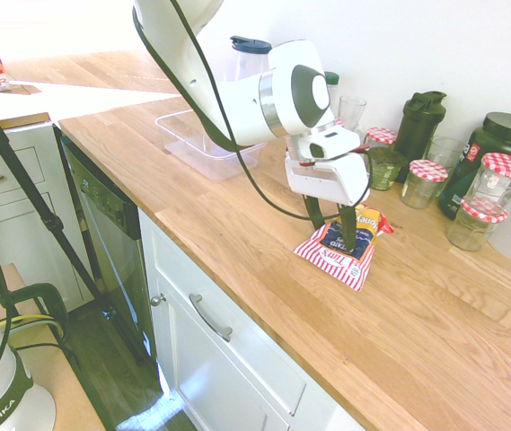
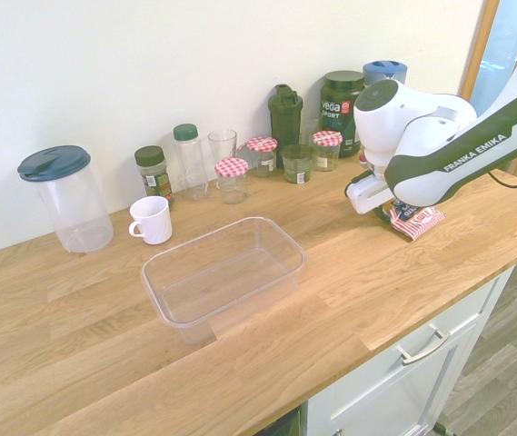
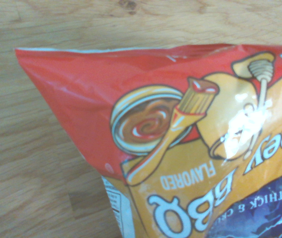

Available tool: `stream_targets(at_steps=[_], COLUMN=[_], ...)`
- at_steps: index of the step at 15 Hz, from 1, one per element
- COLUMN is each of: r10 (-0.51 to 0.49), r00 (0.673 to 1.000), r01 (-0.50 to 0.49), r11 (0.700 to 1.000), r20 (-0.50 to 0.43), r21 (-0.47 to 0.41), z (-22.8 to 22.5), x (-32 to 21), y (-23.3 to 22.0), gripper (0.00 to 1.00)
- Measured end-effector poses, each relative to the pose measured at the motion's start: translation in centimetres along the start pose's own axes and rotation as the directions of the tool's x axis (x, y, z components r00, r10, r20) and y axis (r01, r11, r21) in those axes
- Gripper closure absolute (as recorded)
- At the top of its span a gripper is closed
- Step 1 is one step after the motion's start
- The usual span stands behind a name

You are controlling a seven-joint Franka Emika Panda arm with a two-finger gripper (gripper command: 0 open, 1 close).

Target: Put the chip bag into the container

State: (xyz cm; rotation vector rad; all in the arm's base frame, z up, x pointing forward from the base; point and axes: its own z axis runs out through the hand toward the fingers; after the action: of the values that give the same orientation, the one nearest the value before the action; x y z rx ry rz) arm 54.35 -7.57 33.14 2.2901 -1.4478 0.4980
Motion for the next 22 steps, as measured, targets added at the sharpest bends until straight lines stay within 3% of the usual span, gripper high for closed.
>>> stream_targets(at_steps=[14,19,22], r10=[0.012,0.019,-0.01], r00=[1.0,0.997,0.992], r01=[-0.012,-0.01,0.029], r11=[1.0,0.994,0.989], r20=[-0.024,-0.079,-0.127], r21=[0.015,0.106,0.146], z=[-0.5,-9.3,-16.2], x=[-0.6,-1.8,-6.8], y=[0.1,1.5,0.7], gripper=[1.0,1.0,1.0])
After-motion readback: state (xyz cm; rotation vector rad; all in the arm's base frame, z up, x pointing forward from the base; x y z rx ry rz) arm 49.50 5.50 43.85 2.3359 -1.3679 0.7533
